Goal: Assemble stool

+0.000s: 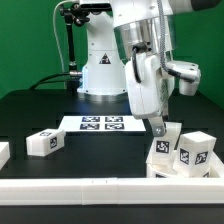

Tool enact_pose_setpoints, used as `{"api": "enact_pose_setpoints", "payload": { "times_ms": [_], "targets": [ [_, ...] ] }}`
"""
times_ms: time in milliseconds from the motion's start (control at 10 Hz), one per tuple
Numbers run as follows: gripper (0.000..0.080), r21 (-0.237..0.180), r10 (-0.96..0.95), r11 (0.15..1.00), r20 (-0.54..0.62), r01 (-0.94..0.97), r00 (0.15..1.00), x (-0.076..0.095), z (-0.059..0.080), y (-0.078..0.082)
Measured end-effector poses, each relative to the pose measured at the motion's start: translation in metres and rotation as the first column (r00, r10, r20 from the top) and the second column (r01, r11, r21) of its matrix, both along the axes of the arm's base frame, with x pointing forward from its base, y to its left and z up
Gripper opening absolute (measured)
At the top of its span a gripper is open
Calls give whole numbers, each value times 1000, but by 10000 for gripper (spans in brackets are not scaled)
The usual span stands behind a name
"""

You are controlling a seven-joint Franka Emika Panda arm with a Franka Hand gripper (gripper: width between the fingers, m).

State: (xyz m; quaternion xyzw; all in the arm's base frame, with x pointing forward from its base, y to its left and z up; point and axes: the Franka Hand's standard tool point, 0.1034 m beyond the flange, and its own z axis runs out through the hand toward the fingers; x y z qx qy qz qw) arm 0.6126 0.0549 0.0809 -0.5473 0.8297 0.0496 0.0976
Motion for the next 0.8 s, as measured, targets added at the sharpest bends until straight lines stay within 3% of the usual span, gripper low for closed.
{"api": "enact_pose_setpoints", "payload": {
  "times_ms": [200, 400, 500, 700, 800],
  "targets": [
    [337, 8, -80, 997, -14, 80, 997, 0, 0, 0],
    [580, 7, -68, 998, -12, 68, 998, 0, 0, 0],
    [628, 4, -29, 1000, -15, 29, 999, 3, 6, 5],
    [646, 6, 50, 999, 7, -50, 999, 11, 17, 9],
    [646, -11, 165, 986, 28, -165, 986, 10, 15, 8]
  ]
}}
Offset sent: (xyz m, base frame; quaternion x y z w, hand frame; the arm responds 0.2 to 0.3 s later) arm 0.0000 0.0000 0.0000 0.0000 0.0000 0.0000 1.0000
